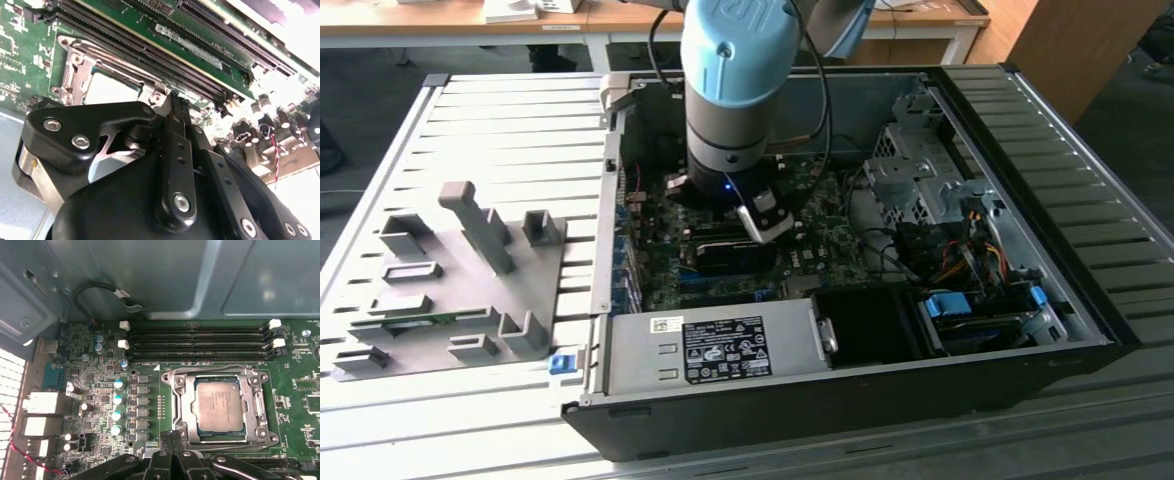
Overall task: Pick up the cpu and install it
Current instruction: 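Install the second cpu locking lever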
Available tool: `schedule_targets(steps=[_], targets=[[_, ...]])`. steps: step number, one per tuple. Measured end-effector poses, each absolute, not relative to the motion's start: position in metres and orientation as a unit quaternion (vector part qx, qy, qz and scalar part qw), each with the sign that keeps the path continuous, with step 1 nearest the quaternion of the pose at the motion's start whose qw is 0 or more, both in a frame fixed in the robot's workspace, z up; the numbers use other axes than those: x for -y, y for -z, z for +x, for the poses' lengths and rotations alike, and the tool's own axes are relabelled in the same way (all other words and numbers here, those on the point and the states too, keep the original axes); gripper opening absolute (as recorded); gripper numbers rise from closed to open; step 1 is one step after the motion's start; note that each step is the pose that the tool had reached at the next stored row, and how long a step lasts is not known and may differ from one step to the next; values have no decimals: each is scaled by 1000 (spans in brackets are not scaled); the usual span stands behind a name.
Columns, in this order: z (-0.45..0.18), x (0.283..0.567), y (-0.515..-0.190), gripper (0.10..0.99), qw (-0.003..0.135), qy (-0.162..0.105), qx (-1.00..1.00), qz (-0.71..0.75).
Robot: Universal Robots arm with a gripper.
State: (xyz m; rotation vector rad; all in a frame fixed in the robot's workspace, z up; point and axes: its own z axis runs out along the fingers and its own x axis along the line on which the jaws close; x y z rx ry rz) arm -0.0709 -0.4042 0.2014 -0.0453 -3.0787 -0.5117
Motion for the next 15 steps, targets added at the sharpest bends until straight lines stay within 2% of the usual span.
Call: schedule_targets(steps=[15], targets=[[-71,404,-235,106,13,164,986,-15]])
